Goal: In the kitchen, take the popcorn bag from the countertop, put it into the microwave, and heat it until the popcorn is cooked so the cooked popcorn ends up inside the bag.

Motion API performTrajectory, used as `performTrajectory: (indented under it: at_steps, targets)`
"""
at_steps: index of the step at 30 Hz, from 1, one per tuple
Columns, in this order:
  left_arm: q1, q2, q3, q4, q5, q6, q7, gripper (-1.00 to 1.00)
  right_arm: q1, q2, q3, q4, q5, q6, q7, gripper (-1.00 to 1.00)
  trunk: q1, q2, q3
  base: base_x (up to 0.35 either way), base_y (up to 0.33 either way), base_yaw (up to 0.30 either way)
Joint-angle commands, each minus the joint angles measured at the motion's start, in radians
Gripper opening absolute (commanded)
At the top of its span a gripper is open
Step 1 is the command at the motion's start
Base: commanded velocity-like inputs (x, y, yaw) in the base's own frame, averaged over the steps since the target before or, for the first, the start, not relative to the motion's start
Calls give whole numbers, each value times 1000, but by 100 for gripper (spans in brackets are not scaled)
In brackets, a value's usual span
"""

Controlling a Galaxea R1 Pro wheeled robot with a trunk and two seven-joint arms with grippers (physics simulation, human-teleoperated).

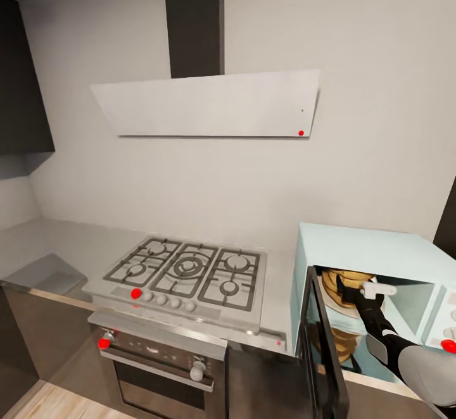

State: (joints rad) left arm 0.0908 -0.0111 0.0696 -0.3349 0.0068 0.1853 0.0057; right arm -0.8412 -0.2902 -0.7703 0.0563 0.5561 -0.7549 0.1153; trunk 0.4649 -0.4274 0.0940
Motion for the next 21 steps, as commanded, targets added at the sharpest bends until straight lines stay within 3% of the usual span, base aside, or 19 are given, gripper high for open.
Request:
performTrajectory:
  at_steps: [1, 7, 21]
  targets:
    - [1, -1, 7, -4, 1, 8, 0, 100, -1, -1, -4, 4, 3, -4, 9, 100, 0, -1, 0, 21, 0, 0]
    - [1, -7, 6, -4, 1, 9, 0, 100, -1, -1, -3, 4, 4, -4, 9, 100, 0, -1, 0, -54, 0, 0]
    - [1, -6, 7, -4, 1, 8, 0, 100, -1, -1, -3, 4, 3, -4, 9, 100, 0, -1, 0, -306, 0, 0]
